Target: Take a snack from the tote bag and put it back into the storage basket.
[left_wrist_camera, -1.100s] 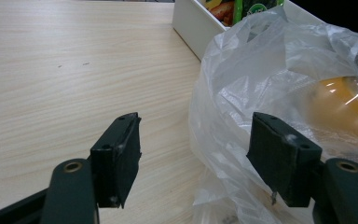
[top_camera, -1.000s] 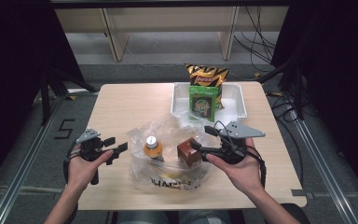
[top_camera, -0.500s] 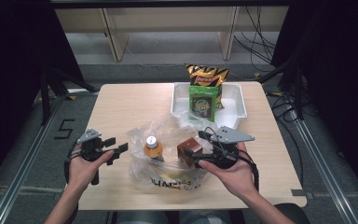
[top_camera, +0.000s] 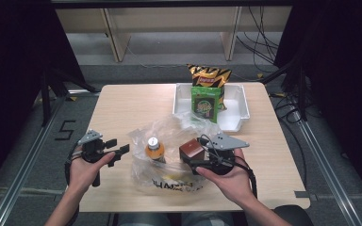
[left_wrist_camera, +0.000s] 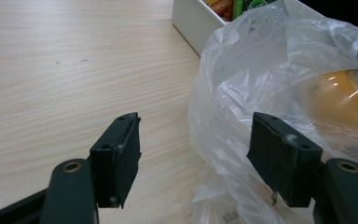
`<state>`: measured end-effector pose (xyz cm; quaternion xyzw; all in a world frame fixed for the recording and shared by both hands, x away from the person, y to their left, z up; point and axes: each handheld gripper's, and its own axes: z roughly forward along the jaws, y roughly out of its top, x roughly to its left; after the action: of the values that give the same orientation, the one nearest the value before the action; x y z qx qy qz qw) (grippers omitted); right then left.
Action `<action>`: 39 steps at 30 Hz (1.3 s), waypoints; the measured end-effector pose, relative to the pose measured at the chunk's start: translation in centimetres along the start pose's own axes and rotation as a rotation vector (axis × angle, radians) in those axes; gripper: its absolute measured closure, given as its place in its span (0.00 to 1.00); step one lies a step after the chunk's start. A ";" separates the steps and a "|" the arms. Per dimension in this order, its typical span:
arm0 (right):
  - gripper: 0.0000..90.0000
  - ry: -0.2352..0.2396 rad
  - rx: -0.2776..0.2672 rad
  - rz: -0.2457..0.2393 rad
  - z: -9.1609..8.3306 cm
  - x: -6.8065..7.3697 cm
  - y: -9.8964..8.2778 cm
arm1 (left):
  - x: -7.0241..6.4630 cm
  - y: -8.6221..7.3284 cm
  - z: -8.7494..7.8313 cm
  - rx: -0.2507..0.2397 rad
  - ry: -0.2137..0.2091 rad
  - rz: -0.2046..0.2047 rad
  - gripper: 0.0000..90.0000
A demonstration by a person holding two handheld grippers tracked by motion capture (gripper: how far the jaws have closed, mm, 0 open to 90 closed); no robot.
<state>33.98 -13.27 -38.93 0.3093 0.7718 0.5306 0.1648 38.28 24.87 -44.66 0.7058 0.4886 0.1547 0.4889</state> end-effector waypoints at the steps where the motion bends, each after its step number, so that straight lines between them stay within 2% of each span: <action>1: 0.28 -0.006 0.004 -0.003 0.1 0.1 -0.1 | 0.0 0.0 0.0 0.000 0.000 0.000 0.37; 2: 0.28 -0.014 0.006 -0.023 0.1 0.0 -0.1 | 0.0 0.0 0.0 0.000 -0.001 0.000 0.37; 3: 0.29 -0.007 0.015 -0.005 0.2 0.1 -0.2 | 0.0 0.0 0.0 -0.001 -0.001 0.001 0.37; 4: 0.29 -0.004 0.002 -0.005 0.4 0.0 -0.3 | 0.0 0.0 0.0 -0.001 -0.001 0.002 0.37; 7: 0.30 -0.013 0.018 0.008 0.4 0.2 -0.5 | -0.1 0.0 0.0 -0.002 -0.001 0.002 0.37; 8: 0.30 -0.023 0.004 -0.017 0.5 0.0 -0.5 | -0.1 0.0 0.0 -0.002 -0.001 0.001 0.37; 9: 0.31 -0.028 -0.005 -0.015 0.6 0.0 -0.6 | -0.1 0.0 0.0 -0.001 -0.001 0.002 0.37; 10: 0.31 -0.003 0.014 0.001 0.7 0.0 -0.7 | -0.1 0.0 0.0 0.000 -0.002 0.001 0.37; 11: 0.31 -0.008 0.017 0.013 0.7 0.1 -0.8 | -0.1 0.0 0.1 0.001 -0.001 -0.003 0.37; 12: 0.31 -0.028 0.021 -0.007 0.6 0.0 -0.8 | -0.1 0.0 0.1 0.001 -0.001 -0.003 0.37; 13: 0.31 -0.028 0.015 0.002 0.7 0.1 -0.9 | -0.1 0.0 0.1 0.001 -0.002 -0.003 0.37; 15: 0.32 -0.026 0.035 -0.014 0.7 -0.1 -1.0 | -0.1 -0.1 0.1 0.002 -0.006 0.004 0.37; 19: 0.36 -0.013 0.025 0.023 0.9 0.0 -1.2 | 0.0 -0.1 0.1 0.001 -0.005 0.004 0.37; 20: 0.37 -0.030 0.030 0.017 0.8 0.0 -1.1 | 0.0 -0.1 0.1 0.002 -0.004 0.005 0.37; 21: 0.38 -0.039 0.010 0.009 0.8 0.1 -1.2 | 0.0 -0.1 0.1 0.002 -0.005 0.005 0.37; 22: 0.40 -0.035 0.018 -0.002 0.7 -0.1 -1.1 | 0.0 -0.1 0.1 0.002 -0.005 0.005 0.36; 23: 0.41 -0.035 0.016 0.009 0.7 0.0 -1.1 | 0.0 -0.1 0.1 0.002 -0.005 0.006 0.37; 24: 0.41 -0.043 0.007 -0.034 0.7 -0.3 -1.1 | 0.0 -0.1 0.1 0.002 -0.004 0.006 0.36; 26: 0.42 -0.044 0.016 -0.015 0.6 -0.3 -1.1 | 0.0 -0.1 0.1 0.002 -0.004 -0.001 0.36; 27: 0.42 -0.044 0.020 -0.027 0.5 -0.3 -1.1 | 0.0 -0.1 0.1 0.003 -0.003 -0.001 0.36; 29: 0.42 -0.044 0.014 0.001 0.5 -0.1 -1.1 | 0.0 -0.2 0.1 0.005 0.000 0.002 0.37; 34: 0.43 -0.045 0.016 -0.016 0.4 -0.4 -1.0 | -0.1 -0.2 0.3 0.009 -0.001 0.003 0.37; 35: 0.43 -0.040 0.013 -0.010 0.5 -0.4 -0.9 | -0.2 -0.2 0.3 0.008 -0.002 0.012 0.36; 36: 0.43 -0.029 0.014 -0.026 0.5 -0.5 -0.9 | -0.2 -0.2 0.3 0.008 -0.002 0.011 0.36; 37: 0.43 -0.027 -0.003 0.003 0.4 -0.5 -0.7 | -0.1 -0.2 0.3 0.008 -0.002 0.010 0.36; 39: 0.43 -0.037 -0.006 0.001 0.1 -0.4 -0.5 | -0.1 -0.2 0.2 0.003 0.000 0.006 0.36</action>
<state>34.19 -13.57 -39.43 0.3190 0.7668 0.5273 0.1794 38.27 24.68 -44.86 0.7082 0.4867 0.1555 0.4873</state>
